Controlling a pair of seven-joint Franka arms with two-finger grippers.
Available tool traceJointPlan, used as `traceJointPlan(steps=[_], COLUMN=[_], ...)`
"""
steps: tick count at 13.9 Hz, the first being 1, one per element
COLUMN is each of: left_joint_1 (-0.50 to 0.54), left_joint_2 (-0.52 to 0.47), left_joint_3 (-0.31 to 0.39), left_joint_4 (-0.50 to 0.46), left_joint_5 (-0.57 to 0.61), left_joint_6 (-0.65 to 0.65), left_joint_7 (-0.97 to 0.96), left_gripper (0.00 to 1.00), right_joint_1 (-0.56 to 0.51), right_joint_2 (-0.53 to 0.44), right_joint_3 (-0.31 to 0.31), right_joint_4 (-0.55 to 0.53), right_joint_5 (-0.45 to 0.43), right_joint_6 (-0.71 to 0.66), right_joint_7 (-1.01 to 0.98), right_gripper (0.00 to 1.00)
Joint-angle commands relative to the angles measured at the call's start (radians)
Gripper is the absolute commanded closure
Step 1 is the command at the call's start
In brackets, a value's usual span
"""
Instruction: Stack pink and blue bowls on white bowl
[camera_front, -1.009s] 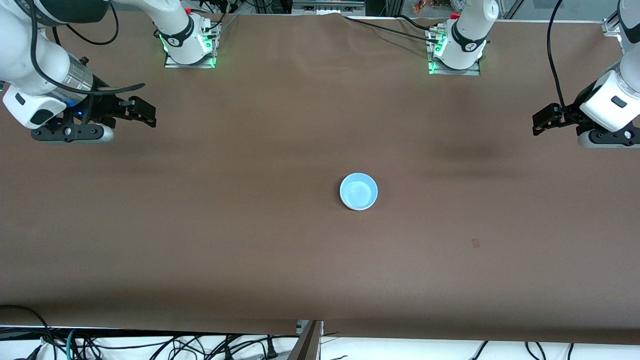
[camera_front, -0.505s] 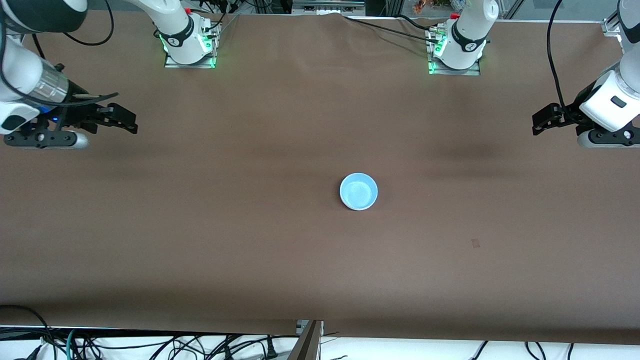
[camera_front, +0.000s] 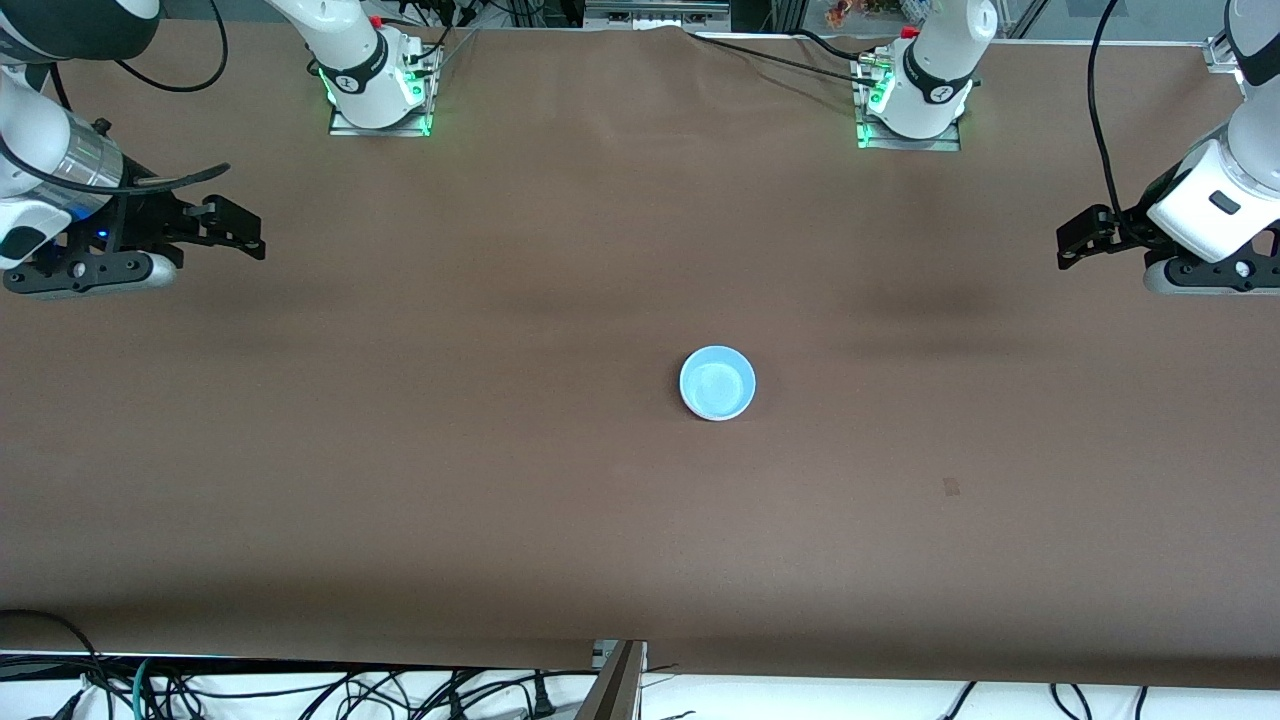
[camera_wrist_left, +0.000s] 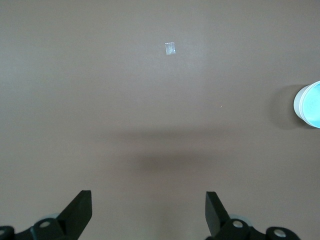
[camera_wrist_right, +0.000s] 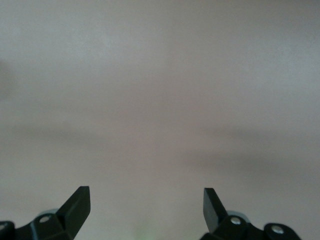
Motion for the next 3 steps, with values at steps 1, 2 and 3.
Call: traceJointPlan(steps=[1,2,3], left_joint_1=[0.006,0.006,0.006], left_joint_2=[0.01,0.01,0.01], left_joint_3=[-0.002,-0.002,-0.002], left_joint_4=[0.029,0.029,0.029], left_joint_5=[-0.011,-0.011,-0.013], left_joint_6=[-0.029,-0.029,-0.029], left_joint_7=[0.01,0.01,0.008], left_gripper=[0.0,0.0,0.0], right_joint_1=[-0.012,-0.011,-0.009], right_joint_2=[-0.035,-0.036,-0.036], right_joint_3=[0.005,0.014,0.017], right_joint_4=[-0.03,-0.03,-0.029], right_joint_5=[-0.018,-0.036,-0.044], right_joint_6=[-0.008,-0.008,-0.008], right_joint_7=[-0.039,-0.039,-0.035], right_gripper=[0.0,0.0,0.0])
